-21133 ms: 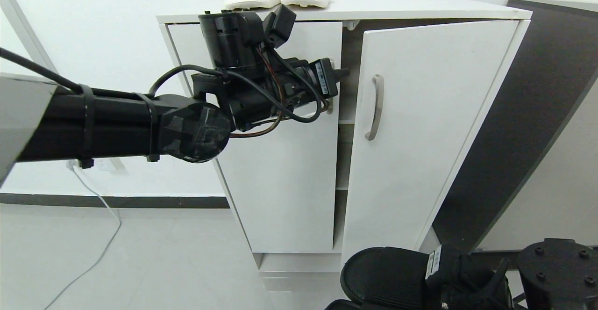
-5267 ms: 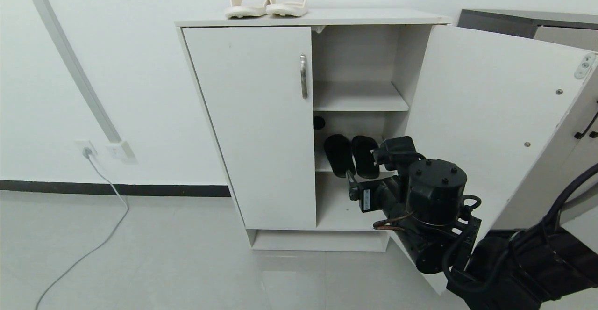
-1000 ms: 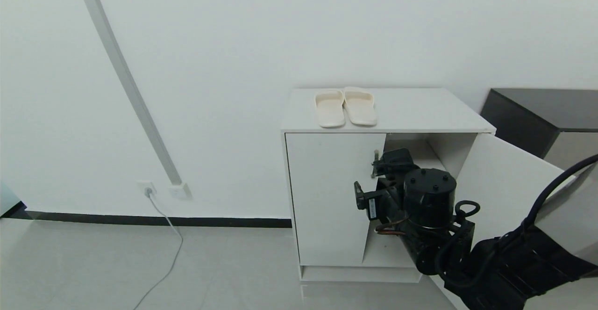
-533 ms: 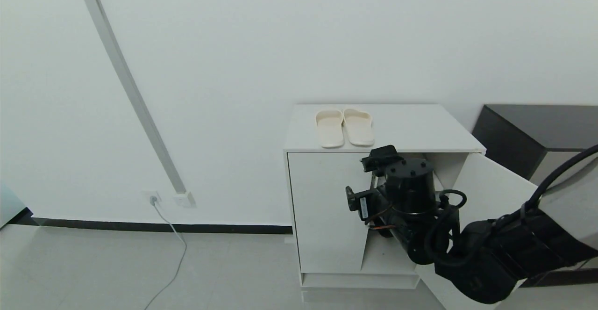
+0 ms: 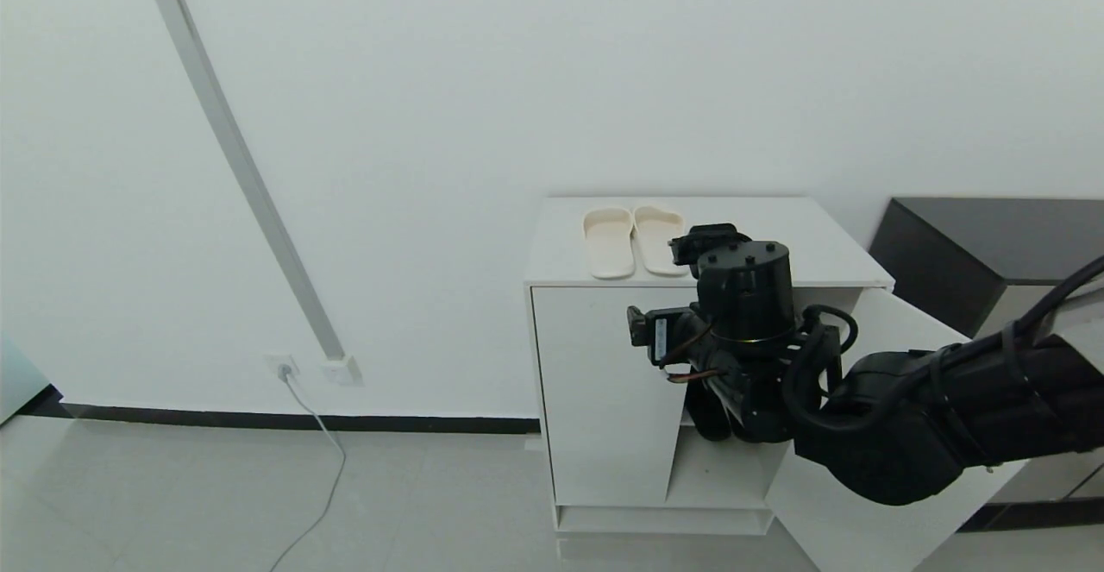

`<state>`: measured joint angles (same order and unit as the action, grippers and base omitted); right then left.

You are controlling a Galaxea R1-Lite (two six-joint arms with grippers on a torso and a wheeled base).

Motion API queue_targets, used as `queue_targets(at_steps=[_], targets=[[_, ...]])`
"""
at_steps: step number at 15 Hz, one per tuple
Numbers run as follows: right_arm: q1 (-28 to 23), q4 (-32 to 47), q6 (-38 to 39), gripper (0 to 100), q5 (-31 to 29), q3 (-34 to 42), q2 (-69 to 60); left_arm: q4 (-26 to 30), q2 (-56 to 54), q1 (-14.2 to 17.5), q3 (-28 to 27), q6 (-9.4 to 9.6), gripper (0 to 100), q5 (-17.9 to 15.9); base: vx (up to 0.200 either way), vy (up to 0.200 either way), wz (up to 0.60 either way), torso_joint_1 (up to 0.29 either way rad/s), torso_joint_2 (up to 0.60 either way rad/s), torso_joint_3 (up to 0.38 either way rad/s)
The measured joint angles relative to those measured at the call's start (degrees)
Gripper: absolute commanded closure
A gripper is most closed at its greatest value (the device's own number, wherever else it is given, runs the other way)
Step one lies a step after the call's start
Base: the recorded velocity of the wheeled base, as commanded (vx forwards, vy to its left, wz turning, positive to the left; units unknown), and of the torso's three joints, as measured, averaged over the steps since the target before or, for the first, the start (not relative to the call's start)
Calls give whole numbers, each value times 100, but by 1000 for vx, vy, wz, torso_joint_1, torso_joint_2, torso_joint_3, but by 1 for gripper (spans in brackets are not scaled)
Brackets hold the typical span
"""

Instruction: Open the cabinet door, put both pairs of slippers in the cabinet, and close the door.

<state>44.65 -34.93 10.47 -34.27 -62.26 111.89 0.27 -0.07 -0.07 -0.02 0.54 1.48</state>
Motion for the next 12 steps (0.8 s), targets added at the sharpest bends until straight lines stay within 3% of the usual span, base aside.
queue_targets(at_steps=[9, 12], targets=[[-1, -166, -2, 0, -9, 5, 95, 0, 0, 0, -7, 0, 100, -2, 200, 0, 0, 6, 1, 2], [0, -616, -35, 0, -2, 35, 335, 0, 0, 0, -7, -2, 100, 0, 200, 0, 0, -2, 6, 2]])
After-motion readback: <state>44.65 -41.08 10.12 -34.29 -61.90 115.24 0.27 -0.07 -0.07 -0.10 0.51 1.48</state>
